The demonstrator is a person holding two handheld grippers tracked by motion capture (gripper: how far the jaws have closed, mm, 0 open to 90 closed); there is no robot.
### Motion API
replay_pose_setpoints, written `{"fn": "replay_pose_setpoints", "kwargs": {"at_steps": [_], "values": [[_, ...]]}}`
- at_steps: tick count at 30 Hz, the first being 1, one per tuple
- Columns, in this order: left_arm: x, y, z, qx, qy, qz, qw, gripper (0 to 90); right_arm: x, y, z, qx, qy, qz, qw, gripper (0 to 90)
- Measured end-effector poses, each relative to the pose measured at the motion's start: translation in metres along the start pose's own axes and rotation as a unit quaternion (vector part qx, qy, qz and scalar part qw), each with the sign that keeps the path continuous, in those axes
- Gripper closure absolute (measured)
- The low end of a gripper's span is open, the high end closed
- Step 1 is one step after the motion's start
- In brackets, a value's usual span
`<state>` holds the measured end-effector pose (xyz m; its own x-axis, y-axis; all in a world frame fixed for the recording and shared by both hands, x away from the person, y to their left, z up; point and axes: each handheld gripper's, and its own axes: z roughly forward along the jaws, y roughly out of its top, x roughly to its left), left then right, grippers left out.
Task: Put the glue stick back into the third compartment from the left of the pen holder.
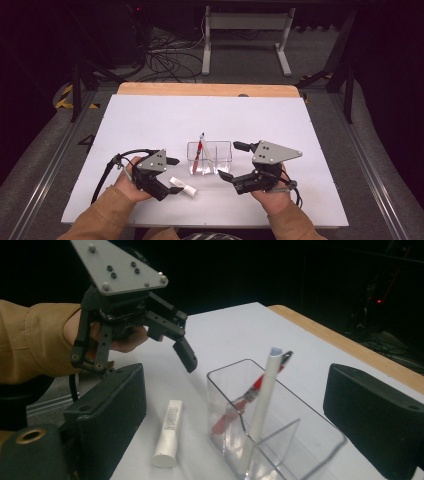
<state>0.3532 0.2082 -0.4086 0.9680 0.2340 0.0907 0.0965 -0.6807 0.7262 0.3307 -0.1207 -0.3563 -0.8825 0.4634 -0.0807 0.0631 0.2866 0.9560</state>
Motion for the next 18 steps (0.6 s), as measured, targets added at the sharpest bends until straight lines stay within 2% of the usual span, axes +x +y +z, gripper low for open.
{"fn": "replay_pose_setpoints", "kwargs": {"at_steps": [5, 9, 13, 14, 18], "values": [[-0.001, 0.004, 0.004, 0.012, -0.009, 0.009, 0.9998, 16.3, -0.009, -0.009, -0.018, -0.01, -0.024, 0.009, 0.9996, 9.9], [-0.002, 0.008, 0.008, 0.027, -0.015, 0.026, 0.9992, 17.4, -0.016, -0.018, -0.029, -0.009, -0.039, 0.015, 0.9991, 9.9], [-0.001, 0.012, 0.012, 0.051, -0.022, 0.047, 0.9973, 18.5, -0.021, -0.027, -0.04, -0.014, -0.051, 0.024, 0.9983, 9.9], [-0.002, 0.013, 0.013, 0.057, -0.023, 0.043, 0.9972, 18.8, -0.022, -0.029, -0.043, -0.015, -0.055, 0.027, 0.998, 9.9], [-0.001, 0.016, 0.018, 0.075, -0.027, 0.062, 0.9949, 19.8, -0.028, -0.037, -0.052, -0.017, -0.066, 0.038, 0.9969, 10.0]]}}
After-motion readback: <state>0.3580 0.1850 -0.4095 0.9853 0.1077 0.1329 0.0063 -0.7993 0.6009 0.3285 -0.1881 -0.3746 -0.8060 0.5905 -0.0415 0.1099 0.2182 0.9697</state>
